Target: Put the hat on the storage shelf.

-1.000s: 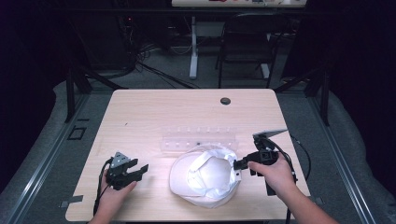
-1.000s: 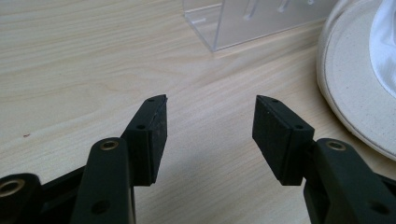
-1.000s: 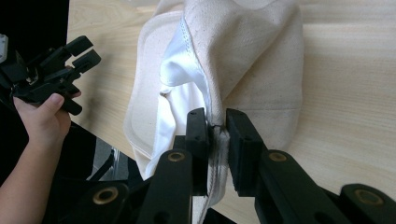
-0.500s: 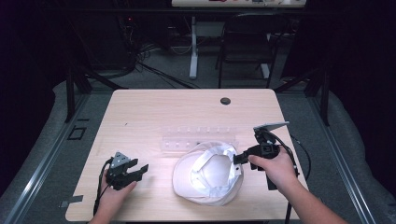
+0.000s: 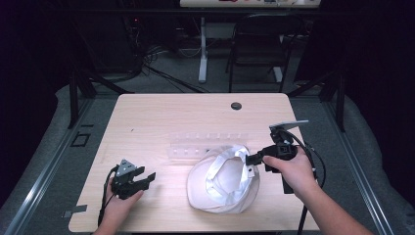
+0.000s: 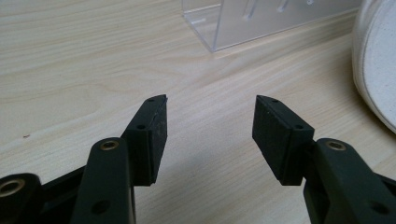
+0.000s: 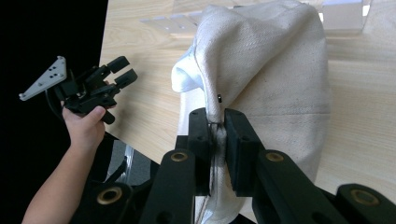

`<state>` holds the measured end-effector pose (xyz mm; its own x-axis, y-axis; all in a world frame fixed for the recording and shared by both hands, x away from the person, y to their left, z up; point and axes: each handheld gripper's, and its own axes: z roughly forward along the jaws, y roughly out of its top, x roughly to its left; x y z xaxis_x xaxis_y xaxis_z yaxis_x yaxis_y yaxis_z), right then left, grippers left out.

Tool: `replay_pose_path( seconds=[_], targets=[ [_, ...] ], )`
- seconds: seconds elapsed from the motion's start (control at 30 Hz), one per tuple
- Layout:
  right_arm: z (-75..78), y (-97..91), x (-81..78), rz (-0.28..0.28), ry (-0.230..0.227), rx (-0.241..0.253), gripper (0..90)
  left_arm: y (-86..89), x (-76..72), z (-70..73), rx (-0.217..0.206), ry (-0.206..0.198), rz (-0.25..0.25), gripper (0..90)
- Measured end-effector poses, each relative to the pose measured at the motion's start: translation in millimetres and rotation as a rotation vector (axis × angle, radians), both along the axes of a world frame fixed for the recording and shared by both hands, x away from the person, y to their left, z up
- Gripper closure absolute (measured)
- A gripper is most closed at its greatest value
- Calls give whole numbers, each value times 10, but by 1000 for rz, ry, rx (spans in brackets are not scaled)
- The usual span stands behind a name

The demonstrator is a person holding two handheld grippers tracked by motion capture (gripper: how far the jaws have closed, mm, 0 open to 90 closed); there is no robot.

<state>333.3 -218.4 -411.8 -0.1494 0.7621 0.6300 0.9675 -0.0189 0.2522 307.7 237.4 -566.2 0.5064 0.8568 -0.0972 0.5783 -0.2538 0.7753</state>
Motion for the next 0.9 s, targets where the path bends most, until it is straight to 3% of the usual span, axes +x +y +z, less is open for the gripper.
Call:
replay_pose_path(
  seconds=[0.6,0.9],
  targets=[
    [310,-29,-4,4,-45,66,821,-3,-1,-2,0,3,-1,459],
    [452,-28,-20,11,-69,75,821,-2,-3,0,0,2,-2,459]
  ],
)
